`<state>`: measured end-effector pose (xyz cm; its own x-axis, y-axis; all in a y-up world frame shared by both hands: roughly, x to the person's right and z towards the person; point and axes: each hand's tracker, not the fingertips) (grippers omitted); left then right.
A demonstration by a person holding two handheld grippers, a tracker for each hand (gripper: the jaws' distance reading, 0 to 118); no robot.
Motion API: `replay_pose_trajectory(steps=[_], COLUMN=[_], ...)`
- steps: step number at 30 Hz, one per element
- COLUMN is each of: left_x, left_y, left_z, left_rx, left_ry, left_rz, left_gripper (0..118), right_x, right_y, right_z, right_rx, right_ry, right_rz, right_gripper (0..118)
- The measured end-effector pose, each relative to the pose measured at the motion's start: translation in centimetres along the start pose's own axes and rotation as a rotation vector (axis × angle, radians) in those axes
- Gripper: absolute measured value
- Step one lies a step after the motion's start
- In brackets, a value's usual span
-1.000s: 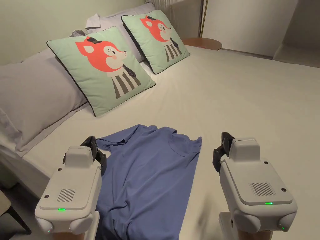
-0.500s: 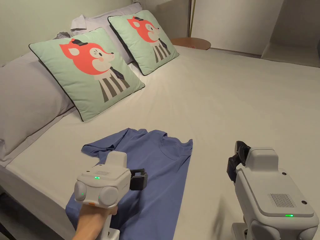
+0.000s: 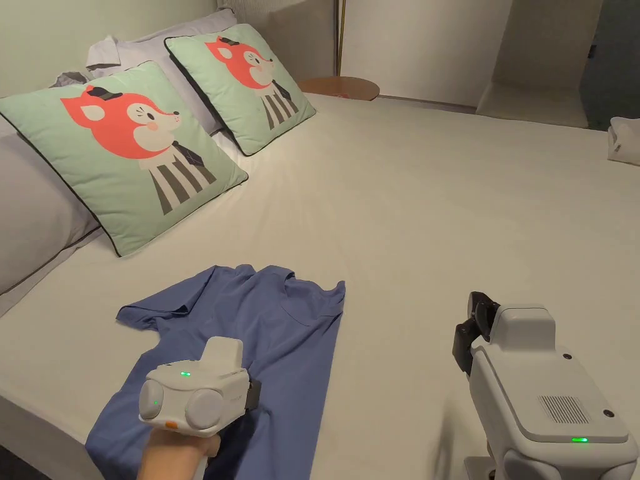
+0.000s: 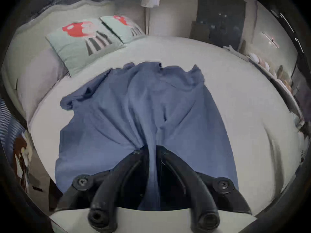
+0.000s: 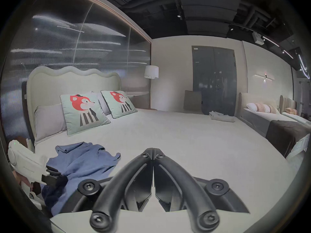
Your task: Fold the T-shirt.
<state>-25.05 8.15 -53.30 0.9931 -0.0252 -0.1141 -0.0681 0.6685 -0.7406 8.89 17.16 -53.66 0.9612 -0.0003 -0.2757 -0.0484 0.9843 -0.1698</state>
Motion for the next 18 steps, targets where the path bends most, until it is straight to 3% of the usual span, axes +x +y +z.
replay_pose_trajectory(steps=[2,7,18], left_x=[0.4,1.5,12.6], left_y=[0.6,4.9,16.0], left_z=[1.9,7.3,19.1], left_rx=[0.077,0.214,0.548], left_ry=[0.011,-0.123,-0.397], left_rz=[0.000,0.077,-0.166], left_gripper=[5,5,5], right_x=[0.6,3.0,9.1], right_y=[0.4,0.9,1.6], right_z=[0.7,0.9,5.8], right_rx=[0.013,0.032,0.088], right_ry=[-0.009,-0.039,-0.184], right_rz=[-0.005,-0.005,-0.036], right_gripper=[0,0,0])
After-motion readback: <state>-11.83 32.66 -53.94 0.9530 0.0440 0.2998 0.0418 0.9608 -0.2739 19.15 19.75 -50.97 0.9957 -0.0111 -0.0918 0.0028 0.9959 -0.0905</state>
